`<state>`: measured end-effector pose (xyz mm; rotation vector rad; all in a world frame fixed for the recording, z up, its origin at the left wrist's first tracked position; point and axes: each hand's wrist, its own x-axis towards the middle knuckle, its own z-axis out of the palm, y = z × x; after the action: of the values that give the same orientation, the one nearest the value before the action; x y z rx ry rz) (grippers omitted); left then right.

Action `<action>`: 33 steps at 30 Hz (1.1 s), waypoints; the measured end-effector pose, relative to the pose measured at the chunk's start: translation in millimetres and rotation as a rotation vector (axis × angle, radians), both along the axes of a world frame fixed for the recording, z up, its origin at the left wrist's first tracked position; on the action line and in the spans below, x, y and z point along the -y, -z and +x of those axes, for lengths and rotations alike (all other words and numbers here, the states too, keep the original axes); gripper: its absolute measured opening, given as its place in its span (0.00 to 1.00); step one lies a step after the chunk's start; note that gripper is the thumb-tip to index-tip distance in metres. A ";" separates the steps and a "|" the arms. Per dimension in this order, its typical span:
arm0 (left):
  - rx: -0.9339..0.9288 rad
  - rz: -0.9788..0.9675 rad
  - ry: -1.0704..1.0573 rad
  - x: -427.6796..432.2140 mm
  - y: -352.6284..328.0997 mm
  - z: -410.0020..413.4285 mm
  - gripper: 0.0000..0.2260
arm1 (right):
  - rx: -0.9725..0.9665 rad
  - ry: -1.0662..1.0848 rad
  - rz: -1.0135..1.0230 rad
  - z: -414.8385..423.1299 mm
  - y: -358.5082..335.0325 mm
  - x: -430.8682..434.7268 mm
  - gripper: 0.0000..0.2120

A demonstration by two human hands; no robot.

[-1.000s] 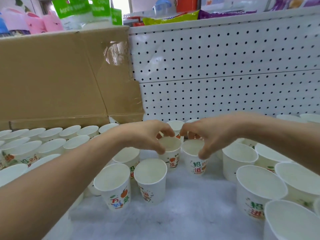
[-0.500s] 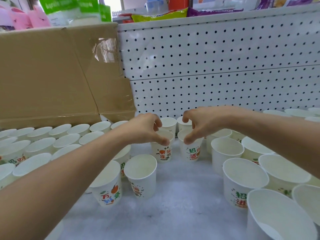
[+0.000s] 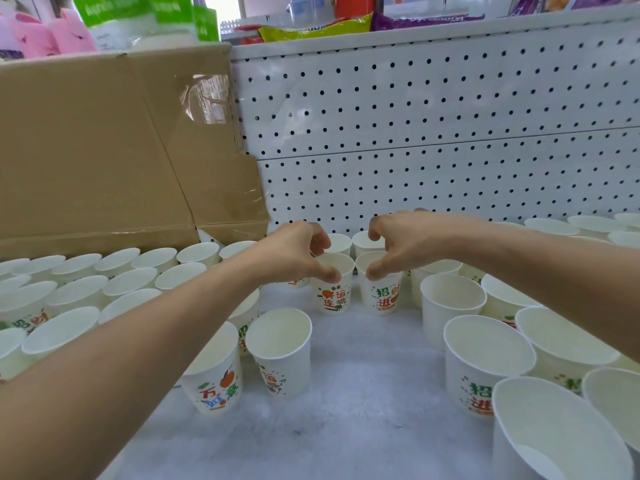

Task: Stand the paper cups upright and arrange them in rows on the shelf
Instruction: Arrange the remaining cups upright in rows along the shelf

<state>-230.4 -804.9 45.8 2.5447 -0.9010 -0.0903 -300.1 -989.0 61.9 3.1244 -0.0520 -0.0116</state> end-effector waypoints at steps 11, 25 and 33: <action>0.103 0.204 -0.128 -94.2 -40.0 -23.9 0.24 | 0.041 -0.391 0.282 -17.7 -15.4 -41.1 0.25; 0.084 0.348 -0.102 -90.2 -16.8 -23.5 0.29 | -0.098 -0.459 0.142 -35.2 -1.1 -89.5 0.34; 0.088 0.236 -0.064 -64.4 -13.4 -2.5 0.18 | -0.107 -0.336 0.072 -45.7 -5.1 -58.6 0.33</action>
<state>-232.9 -740.5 59.2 2.8137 -0.8869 -0.0697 -345.9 -930.4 67.0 3.1518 0.4826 -0.1784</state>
